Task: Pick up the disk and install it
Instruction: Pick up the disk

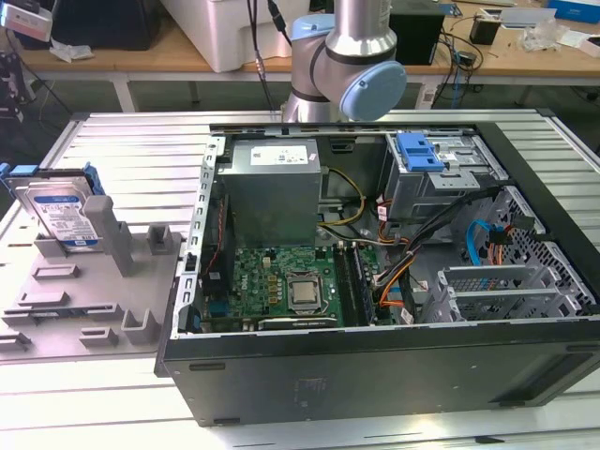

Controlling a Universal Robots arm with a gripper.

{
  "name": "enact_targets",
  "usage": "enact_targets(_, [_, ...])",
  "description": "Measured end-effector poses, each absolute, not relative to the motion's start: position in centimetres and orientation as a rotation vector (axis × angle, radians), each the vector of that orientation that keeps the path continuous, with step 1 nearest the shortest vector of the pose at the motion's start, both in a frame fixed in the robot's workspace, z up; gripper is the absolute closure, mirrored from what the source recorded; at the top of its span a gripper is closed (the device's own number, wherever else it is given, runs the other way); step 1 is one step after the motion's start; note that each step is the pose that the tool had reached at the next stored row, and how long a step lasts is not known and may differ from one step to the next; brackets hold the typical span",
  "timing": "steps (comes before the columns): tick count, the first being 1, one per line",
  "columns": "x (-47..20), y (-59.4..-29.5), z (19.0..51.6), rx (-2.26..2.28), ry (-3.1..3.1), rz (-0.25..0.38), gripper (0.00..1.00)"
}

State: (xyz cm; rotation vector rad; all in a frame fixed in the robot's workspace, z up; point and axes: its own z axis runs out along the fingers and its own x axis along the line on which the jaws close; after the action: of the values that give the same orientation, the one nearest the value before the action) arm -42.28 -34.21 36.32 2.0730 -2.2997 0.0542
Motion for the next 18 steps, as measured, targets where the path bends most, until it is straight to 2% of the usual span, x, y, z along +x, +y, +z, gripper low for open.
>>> enact_targets(18, [-42.36, -34.14, 36.04, 2.104, -2.271, 0.056, 0.56])
